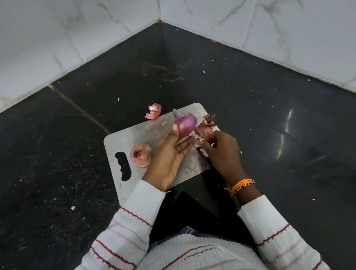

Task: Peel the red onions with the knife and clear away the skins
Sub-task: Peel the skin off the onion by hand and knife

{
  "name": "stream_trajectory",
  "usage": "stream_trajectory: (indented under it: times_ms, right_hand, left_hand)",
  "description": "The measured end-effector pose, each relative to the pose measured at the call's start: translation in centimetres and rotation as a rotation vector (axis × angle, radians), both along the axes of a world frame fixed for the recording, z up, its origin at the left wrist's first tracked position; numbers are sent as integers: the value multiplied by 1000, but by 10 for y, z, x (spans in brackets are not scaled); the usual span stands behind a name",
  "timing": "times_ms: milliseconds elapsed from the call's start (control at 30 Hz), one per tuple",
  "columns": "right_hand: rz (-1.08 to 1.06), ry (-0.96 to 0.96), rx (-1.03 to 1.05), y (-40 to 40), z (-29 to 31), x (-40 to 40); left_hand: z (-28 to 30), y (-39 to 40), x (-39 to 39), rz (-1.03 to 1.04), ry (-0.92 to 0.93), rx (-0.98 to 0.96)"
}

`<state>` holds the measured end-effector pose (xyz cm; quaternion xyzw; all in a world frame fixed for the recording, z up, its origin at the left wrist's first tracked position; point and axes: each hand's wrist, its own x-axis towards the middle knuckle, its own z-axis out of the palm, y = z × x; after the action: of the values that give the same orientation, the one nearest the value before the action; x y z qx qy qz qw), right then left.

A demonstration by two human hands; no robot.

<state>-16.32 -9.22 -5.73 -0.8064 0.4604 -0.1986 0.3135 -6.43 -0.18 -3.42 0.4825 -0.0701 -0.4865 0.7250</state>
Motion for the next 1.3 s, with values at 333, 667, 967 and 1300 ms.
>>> stream_trajectory:
  times_ms: [333, 667, 967, 1300]
  right_hand:
    - [294, -552, 436, 6, 18, 2]
    - [53, -520, 527, 9, 7, 3]
    - [47, -442, 367, 11, 6, 5]
    - [93, -435, 323, 10, 4, 3]
  left_hand:
    - [0, 0, 1, -92, -143, 113]
    - [7, 6, 11, 98, -971, 389]
    - [10, 4, 7, 151, -1084, 396]
    - [9, 7, 11, 141, -1156, 355]
